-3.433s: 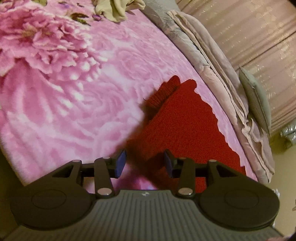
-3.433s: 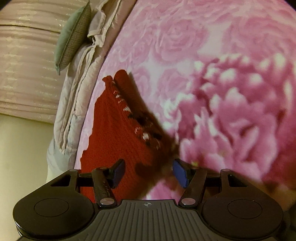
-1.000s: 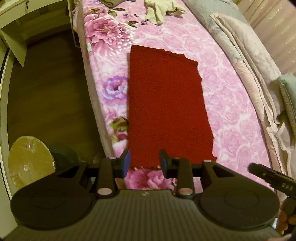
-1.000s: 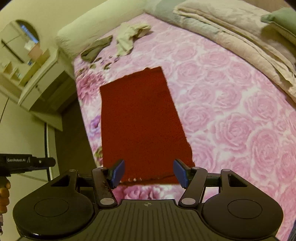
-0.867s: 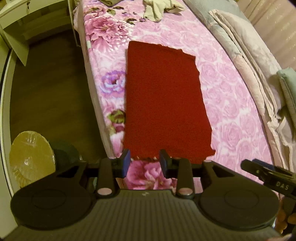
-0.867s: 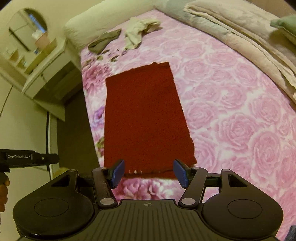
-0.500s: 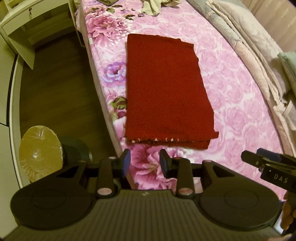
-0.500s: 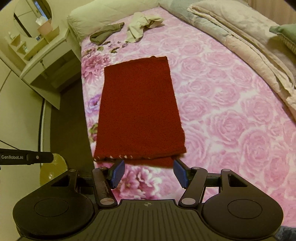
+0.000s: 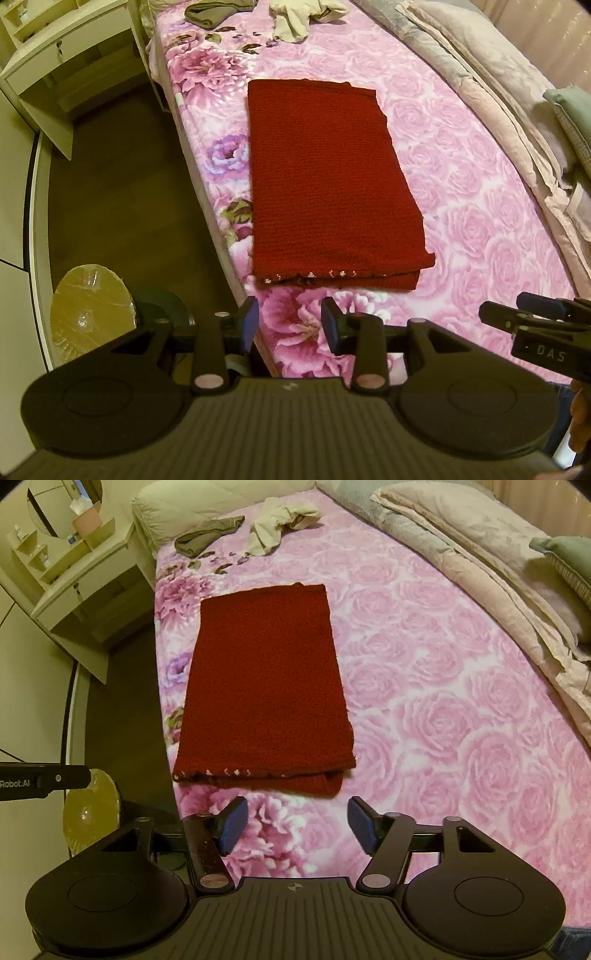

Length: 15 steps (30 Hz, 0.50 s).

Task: Fold clothes

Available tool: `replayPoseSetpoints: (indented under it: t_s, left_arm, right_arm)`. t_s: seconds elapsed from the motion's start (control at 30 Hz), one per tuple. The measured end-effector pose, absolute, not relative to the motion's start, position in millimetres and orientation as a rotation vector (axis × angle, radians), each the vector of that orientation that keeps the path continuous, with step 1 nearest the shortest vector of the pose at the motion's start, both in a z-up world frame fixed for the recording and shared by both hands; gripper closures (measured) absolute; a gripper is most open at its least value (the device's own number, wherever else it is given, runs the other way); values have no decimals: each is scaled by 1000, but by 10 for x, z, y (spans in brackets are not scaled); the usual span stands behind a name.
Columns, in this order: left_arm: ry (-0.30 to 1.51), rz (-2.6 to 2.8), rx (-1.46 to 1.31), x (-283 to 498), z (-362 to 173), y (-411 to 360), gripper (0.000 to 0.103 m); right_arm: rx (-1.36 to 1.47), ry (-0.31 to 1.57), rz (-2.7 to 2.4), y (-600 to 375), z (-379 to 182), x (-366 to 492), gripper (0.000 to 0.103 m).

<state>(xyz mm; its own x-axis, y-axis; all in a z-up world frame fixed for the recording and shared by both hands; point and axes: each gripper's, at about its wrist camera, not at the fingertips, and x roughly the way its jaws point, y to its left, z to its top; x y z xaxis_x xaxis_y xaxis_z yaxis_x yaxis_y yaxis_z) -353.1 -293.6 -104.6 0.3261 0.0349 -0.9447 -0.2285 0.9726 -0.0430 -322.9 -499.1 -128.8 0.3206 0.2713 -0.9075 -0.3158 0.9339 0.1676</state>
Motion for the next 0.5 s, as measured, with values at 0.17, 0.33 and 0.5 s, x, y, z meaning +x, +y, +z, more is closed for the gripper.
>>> replayPoseSetpoints:
  t_s: [0.17, 0.33, 0.5]
  left_arm:
    - [1214, 160, -172, -3600, -995, -2929, 70]
    - [1193, 140, -168, -3665, -928, -2881, 69]
    - [1171, 126, -174, -3761, -879, -2734, 69]
  right_arm:
    - [-70, 1161, 404, -4895, -1221, -3319, 21]
    - [-59, 1148, 383, -4797, -1149, -3355, 21]
    - [-57, 1129, 361, -4647, -1062, -3442, 21]
